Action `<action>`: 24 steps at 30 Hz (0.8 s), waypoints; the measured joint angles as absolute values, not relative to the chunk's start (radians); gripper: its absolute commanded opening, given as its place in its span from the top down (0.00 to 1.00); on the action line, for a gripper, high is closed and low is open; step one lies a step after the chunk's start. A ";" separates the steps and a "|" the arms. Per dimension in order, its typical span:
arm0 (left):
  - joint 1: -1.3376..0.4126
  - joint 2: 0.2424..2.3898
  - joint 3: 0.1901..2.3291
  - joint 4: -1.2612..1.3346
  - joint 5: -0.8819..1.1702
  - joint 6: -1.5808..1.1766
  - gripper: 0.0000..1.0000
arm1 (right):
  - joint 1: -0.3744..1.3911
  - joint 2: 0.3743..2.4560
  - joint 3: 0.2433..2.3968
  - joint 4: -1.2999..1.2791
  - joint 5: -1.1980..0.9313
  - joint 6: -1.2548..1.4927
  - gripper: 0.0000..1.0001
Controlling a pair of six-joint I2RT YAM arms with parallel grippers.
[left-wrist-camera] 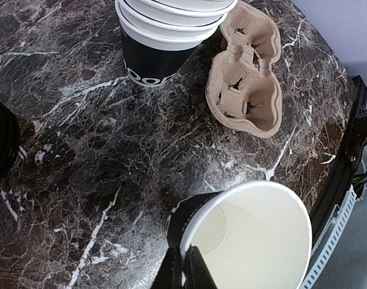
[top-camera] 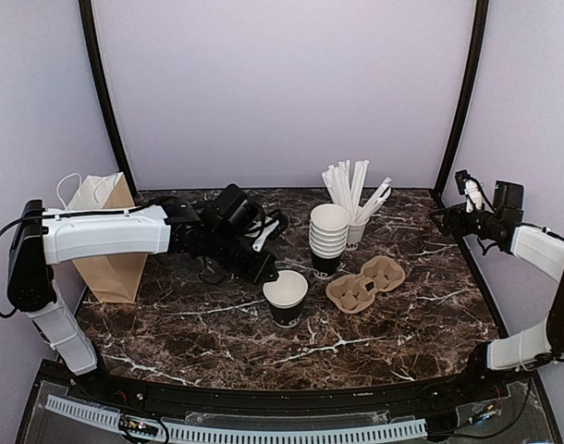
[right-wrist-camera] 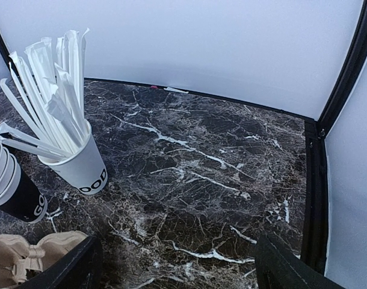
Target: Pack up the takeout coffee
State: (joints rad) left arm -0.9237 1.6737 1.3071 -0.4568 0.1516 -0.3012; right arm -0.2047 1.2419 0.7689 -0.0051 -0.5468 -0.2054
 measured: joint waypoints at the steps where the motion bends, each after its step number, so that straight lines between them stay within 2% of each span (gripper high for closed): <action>1: -0.924 1.674 1.306 -0.456 0.149 -0.301 0.90 | -0.205 1.242 0.769 -0.005 -0.547 -0.205 0.11; 17: -0.924 1.675 1.304 -0.453 0.111 -0.292 0.83 | -0.203 1.242 0.769 -0.008 -0.547 -0.207 0.11; 19: -0.924 1.675 1.309 -0.467 0.095 -0.285 0.79 | -0.203 1.242 0.769 -0.008 -0.547 -0.208 0.11; 21: -0.924 1.675 1.324 -0.490 0.075 -0.274 0.70 | -0.203 1.242 0.769 -0.008 -0.547 -0.209 0.11; 23: -0.924 1.675 1.365 -0.529 0.032 -0.259 0.54 | -0.203 1.242 0.769 -0.008 -0.547 -0.209 0.11; 24: -0.924 1.675 1.393 -0.542 0.004 -0.251 0.51 | -0.203 1.242 0.769 -0.008 -0.547 -0.209 0.11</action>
